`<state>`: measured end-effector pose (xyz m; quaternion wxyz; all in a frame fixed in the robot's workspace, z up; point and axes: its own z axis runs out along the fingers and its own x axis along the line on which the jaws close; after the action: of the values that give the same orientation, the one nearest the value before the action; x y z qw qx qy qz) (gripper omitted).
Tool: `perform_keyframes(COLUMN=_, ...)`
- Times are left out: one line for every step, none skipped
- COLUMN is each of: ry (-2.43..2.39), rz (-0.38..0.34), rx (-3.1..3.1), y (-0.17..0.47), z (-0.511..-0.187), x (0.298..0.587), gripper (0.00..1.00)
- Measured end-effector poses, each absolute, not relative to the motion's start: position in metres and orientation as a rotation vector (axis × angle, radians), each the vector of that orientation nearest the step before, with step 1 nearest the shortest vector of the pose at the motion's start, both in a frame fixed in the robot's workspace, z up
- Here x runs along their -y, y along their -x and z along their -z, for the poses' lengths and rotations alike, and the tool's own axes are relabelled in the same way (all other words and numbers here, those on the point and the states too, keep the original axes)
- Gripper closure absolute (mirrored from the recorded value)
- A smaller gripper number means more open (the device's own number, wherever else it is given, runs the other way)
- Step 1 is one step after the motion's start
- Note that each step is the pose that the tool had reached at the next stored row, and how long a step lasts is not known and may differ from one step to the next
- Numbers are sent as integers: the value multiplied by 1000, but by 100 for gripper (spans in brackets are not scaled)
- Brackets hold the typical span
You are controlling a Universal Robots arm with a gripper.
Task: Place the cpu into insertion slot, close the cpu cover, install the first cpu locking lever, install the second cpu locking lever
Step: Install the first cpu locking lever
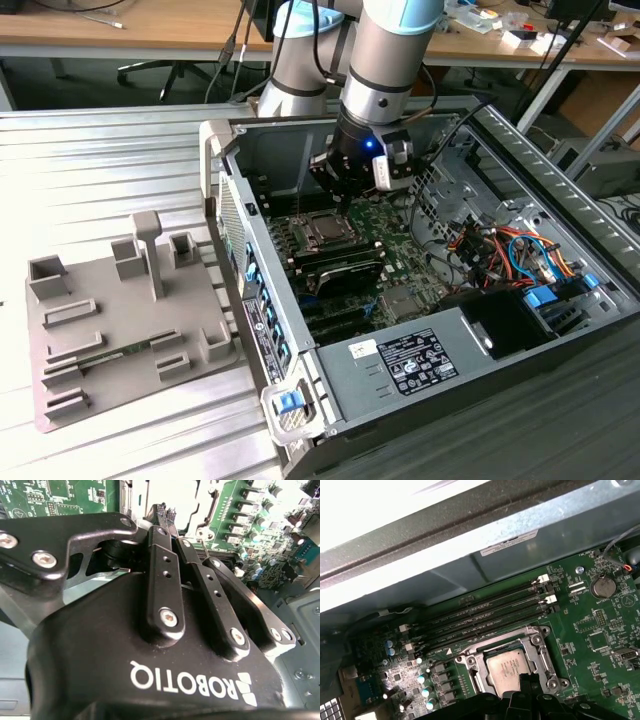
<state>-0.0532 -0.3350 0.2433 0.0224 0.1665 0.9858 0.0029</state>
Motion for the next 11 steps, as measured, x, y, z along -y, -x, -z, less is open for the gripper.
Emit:
perform_keyframes(ry=-512, rz=-9, rx=-3054, y=53, z=-243, x=335, gripper=89)
perform_keyframes(ry=-509, rz=-9, rx=-3055, y=53, z=-243, x=335, gripper=89)
perform_keyframes(ry=-504, rz=-9, rx=-3056, y=53, z=-243, x=335, gripper=89)
perform_keyframes(ry=-500, rz=-9, rx=-3056, y=53, z=-243, x=335, gripper=89)
perform_keyframes(ry=-497, rz=-10, rx=-3057, y=53, z=-243, x=335, gripper=89)
perform_keyframes(ry=-491, rz=-10, rx=-3058, y=53, z=-243, x=335, gripper=89)
perform_keyframes(ry=-486, rz=-10, rx=-3058, y=53, z=-243, x=335, gripper=89)
perform_keyframes(ry=-482, rz=-10, rx=-3059, y=53, z=-243, x=335, gripper=89)
perform_keyframes(ry=-478, rz=-10, rx=-3060, y=53, z=-243, x=335, gripper=89)
perform_keyframes(ry=-473, rz=-10, rx=-3061, y=53, z=-243, x=335, gripper=89)
perform_keyframes(ry=-467, rz=-10, rx=-3062, y=53, z=-243, x=335, gripper=89)
